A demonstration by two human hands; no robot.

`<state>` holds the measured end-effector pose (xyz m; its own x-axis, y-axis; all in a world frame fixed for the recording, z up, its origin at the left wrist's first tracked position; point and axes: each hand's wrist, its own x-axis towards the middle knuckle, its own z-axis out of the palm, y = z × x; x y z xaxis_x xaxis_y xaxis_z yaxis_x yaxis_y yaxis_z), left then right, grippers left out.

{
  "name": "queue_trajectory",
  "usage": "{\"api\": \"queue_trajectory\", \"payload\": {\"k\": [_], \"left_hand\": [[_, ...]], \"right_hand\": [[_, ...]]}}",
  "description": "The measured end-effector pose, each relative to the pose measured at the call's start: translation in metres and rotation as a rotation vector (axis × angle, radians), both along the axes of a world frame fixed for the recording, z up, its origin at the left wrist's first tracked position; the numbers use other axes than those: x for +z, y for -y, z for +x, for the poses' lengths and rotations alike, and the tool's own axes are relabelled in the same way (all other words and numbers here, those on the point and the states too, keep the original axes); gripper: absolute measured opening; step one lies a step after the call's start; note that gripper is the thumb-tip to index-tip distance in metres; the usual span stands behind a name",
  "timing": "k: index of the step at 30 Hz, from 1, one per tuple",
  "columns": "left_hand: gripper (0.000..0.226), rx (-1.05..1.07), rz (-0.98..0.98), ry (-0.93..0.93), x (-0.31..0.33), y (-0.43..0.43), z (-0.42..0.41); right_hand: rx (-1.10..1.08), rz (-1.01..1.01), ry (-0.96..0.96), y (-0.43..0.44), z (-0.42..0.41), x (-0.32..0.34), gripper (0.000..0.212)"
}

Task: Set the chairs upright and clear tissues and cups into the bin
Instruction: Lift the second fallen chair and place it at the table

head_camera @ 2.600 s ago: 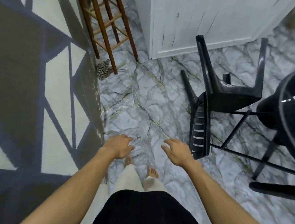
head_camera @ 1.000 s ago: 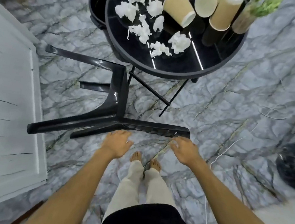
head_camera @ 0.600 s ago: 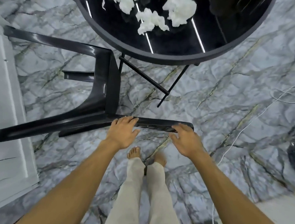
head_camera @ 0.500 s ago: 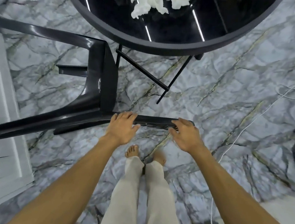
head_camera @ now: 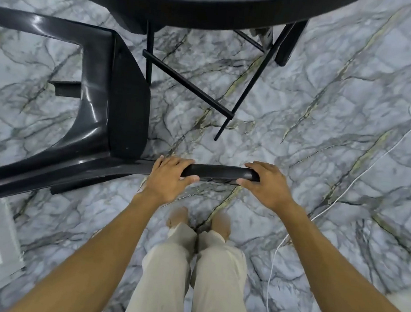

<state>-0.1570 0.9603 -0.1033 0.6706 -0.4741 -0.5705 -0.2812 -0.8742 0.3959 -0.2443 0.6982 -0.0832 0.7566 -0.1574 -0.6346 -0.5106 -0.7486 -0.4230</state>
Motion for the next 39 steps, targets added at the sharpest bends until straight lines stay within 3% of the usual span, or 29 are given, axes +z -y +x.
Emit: {"api": "queue_trajectory", "payload": {"k": [4, 7, 19, 25, 33, 39], "left_hand": [[0.062, -0.009, -0.052, 0.037, -0.008, -0.006, -0.002], [0.054, -0.021, -0.03, 0.026, -0.007, -0.004, -0.001], [0.054, 0.024, -0.025, -0.015, 0.032, -0.016, -0.013], [0.076, 0.022, -0.087, -0.04, 0.082, -0.022, -0.027], [0.057, -0.048, -0.299, -0.068, 0.178, 0.018, -0.06], [0.039, 0.088, -0.439, -0.094, 0.242, -0.003, -0.069]], "right_hand": [[-0.024, 0.058, 0.047, 0.005, -0.003, -0.003, 0.039], [-0.021, 0.05, 0.075, 0.005, -0.003, -0.002, 0.036], [0.047, 0.029, 0.081, -0.008, -0.015, 0.055, 0.043], [0.03, 0.08, 0.128, -0.009, -0.035, 0.1, 0.052], [0.044, 0.162, 0.242, -0.027, -0.054, 0.18, 0.054], [0.008, 0.206, 0.34, -0.054, -0.058, 0.243, 0.047]]}}
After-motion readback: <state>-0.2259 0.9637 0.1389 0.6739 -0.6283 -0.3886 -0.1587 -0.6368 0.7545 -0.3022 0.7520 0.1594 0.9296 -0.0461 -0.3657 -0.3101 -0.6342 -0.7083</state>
